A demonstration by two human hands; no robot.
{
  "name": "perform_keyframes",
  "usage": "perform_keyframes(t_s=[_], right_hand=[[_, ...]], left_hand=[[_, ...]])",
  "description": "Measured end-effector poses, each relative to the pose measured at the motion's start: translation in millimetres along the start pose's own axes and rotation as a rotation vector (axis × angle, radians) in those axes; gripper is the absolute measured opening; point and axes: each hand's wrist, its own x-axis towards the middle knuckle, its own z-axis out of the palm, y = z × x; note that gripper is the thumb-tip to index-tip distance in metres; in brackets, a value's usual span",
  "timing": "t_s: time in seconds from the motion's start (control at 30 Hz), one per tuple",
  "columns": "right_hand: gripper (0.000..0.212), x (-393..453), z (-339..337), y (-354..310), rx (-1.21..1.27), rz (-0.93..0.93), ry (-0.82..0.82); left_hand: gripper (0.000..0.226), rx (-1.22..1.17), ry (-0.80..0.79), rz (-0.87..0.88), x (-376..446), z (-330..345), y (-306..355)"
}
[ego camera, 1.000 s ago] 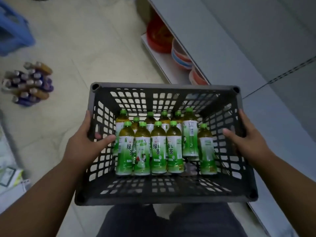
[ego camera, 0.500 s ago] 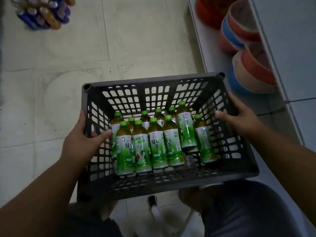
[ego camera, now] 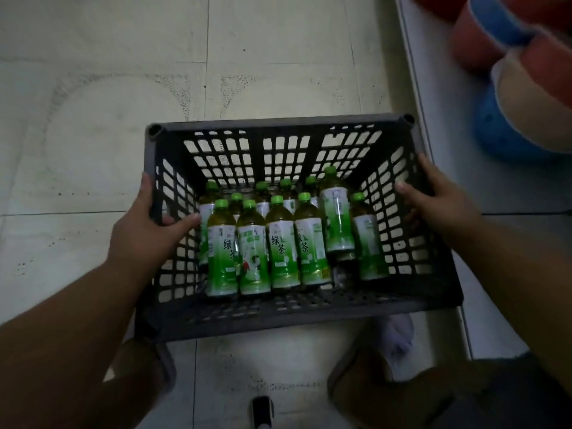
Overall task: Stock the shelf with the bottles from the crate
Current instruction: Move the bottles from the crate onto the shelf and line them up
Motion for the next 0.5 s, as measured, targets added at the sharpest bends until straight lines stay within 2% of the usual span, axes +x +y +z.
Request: perform_keyframes(t_s=[0.13,0.23,0.33,0.4,0.43,0.5], right_hand=[[0.081,1.5,11.4,-2.0,-0.125,-0.027,0.048],[0.102,2.3,27.1,-6.9,-0.524,-0.002,0.158],[0.103,0.6,54.3,-19.6,-0.894,-0.062,0.245],[0.098,-3.1,79.1,-28.8,-1.081,-0.16,0.179],[0.091,-4.8,95.3,-33.5,-1.099,-0.226,0.105],[0.079,-6.6,132.6,-45.5,-0.937,-0.279,-0.088]], left_hand=[[0.12,0.198,-0.018,0.119,5.4,-2.6,-3.4],[0.126,0.44,-0.046,0.189,-6.4,-4.8,-6.2],[0.12,0.551,0.01,0.277,-10.3,-5.0,-6.6],[0.116,0.535,0.0,0.277,-9.1,-4.2,-5.0],[0.115,0.526,-0.004,0.278,-8.9,-3.5,-6.3],[0.115,0.518,-0.007,0.281,-8.0,-3.4,-10.4]])
